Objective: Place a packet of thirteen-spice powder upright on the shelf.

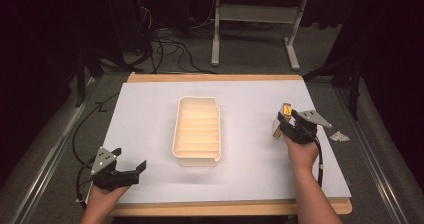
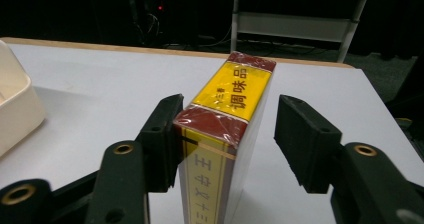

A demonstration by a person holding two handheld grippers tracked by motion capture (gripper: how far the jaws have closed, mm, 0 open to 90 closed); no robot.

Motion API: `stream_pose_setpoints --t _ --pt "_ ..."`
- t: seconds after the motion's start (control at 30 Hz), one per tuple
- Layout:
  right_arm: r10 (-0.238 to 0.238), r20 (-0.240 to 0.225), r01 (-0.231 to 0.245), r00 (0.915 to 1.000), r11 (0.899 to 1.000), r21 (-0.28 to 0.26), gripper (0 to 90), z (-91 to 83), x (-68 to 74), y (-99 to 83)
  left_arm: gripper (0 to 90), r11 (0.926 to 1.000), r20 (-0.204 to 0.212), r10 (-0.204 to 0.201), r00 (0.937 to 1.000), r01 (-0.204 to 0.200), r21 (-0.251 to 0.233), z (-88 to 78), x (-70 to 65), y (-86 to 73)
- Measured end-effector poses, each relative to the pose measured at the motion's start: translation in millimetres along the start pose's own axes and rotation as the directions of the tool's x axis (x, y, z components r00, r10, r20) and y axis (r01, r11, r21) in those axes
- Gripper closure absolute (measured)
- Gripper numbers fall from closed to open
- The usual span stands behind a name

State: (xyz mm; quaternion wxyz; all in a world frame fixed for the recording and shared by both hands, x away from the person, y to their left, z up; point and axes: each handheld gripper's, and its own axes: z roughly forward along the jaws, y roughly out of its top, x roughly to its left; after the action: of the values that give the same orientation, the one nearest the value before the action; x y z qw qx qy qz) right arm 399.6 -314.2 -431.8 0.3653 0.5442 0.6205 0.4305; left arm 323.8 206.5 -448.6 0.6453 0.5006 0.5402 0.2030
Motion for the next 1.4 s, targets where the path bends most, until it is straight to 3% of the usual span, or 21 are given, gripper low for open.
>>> stream_pose_setpoints --t 0.17,0.27,0.47,0.83,1.1,1.17,1.4 --pt "-0.013 0.003 0.013 0.9999 1.000 -0.011 67.5 -2.5 -0.7 1.1 0.0 1.0000 0.001 -0.004 1.0000 0.004 0.002 0.5 0.0 -0.5" --pt "-0.018 0.002 0.018 0.9998 1.000 -0.005 68.4 -3.8 -2.9 1.6 0.0 1.0000 0.004 -0.009 1.0000 0.009 0.002 0.5 -0.1 -0.4" --pt "-0.044 -0.049 0.044 0.9978 0.999 -0.005 68.7 -10.0 -8.2 2.7 0.0 0.9999 0.008 -0.011 0.9999 0.011 0.006 0.6 -0.1 -0.4" --pt "-0.082 -0.150 0.079 0.9853 0.997 -0.025 68.7 -22.4 -2.4 7.8 0.0 1.0000 0.011 -0.009 0.9999 0.009 0.003 0.0 -0.3 0.4" --pt "-0.118 -0.264 0.108 0.9572 0.993 -0.050 68.8 -28.4 7.1 14.4 0.0 1.0000 0.019 -0.003 0.9998 0.003 0.002 -2.2 -1.5 1.2" --pt "-0.141 -0.298 0.126 0.9440 0.990 -0.068 68.8 -29.6 10.3 16.5 0.0 1.0000 0.019 -0.005 0.9998 0.005 0.002 -2.1 -1.1 1.4" --pt "-0.152 -0.385 0.132 0.9103 0.988 -0.078 68.8 -30.4 15.7 17.5 0.0 1.0000 0.024 -0.006 0.9997 0.006 0.000 -2.7 -1.5 2.1"
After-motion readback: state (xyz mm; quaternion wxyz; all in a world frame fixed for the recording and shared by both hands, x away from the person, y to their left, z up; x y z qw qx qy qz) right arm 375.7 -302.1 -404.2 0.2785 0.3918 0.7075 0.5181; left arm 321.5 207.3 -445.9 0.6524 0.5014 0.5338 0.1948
